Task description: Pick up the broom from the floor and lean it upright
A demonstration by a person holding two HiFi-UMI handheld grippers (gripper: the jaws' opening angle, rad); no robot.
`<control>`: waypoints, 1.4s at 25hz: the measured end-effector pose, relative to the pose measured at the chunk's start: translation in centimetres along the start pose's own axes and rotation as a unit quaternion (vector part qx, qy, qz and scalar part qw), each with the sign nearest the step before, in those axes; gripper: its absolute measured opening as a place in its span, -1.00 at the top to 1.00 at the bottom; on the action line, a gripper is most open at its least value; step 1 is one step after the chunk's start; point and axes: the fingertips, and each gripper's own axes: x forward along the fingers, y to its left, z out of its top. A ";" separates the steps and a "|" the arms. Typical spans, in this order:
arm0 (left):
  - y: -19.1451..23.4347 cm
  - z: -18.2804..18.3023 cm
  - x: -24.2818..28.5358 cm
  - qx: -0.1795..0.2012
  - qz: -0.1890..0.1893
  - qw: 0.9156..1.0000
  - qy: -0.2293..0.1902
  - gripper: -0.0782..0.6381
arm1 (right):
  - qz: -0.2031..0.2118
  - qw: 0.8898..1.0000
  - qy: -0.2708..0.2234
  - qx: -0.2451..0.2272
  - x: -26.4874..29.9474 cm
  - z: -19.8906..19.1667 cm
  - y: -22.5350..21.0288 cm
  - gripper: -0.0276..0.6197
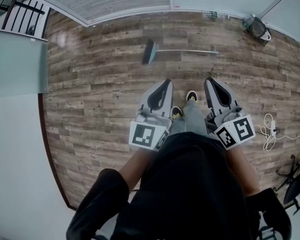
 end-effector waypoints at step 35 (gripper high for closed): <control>0.4 2.2 16.7 0.050 0.010 0.998 0.035 0.72 | 0.003 0.998 -0.042 0.049 7.9 5.5 -15.7 0.85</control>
